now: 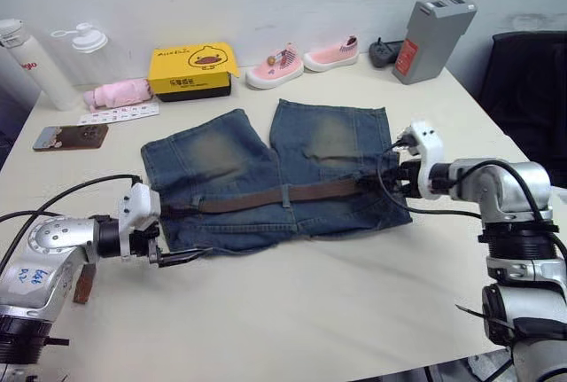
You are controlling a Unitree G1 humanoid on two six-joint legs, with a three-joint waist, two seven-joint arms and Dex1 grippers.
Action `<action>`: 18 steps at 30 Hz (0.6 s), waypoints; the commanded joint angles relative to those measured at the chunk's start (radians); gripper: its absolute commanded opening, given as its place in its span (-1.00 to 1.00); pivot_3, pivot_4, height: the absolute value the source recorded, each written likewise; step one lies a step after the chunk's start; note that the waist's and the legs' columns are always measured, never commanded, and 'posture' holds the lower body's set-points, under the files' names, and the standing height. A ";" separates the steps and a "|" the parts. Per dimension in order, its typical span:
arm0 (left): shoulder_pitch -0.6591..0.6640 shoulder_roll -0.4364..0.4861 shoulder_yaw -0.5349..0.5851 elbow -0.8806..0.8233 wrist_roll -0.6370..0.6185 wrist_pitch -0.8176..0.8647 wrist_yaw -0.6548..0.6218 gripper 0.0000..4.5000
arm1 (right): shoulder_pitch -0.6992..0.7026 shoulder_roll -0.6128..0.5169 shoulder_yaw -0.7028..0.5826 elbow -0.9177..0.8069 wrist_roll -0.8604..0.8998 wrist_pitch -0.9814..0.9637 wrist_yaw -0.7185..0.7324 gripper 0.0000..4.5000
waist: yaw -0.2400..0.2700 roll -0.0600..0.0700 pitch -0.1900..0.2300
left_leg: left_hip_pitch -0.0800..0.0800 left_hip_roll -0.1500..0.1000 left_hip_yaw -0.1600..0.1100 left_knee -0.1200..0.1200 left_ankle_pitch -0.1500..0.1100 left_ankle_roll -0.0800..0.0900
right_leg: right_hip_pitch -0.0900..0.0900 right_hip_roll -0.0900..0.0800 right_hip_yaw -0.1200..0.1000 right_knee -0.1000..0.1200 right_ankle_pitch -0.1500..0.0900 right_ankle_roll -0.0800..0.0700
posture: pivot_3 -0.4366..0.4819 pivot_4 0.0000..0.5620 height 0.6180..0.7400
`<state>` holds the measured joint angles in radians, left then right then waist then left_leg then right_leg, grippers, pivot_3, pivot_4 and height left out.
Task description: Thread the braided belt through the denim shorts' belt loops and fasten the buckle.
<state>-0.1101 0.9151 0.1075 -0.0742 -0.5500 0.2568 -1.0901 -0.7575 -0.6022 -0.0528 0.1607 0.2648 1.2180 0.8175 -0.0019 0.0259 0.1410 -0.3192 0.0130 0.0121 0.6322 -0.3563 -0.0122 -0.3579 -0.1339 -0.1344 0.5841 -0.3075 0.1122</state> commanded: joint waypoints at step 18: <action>-0.313 -0.087 -0.010 0.369 0.033 0.466 0.164 1.00 | 0.093 0.056 -0.038 -0.243 0.110 0.010 -0.128 -0.86 | -0.001 -0.002 -0.001 | 0.001 0.000 0.001 -0.001 0.002 -0.003 | -0.001 0.001 0.000 0.002 0.000 0.000 | -0.05 -0.47 0.54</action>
<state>-0.3963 0.8495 0.1138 0.2483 -0.5232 0.6479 -0.9377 -0.6762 -0.5460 -0.0713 0.0026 0.3435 1.2174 0.7067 -0.0027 0.0239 0.1400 -0.3186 0.0130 0.0126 0.6315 -0.3544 -0.0146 -0.3591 -0.1328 -0.1344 0.5865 -0.3074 0.1125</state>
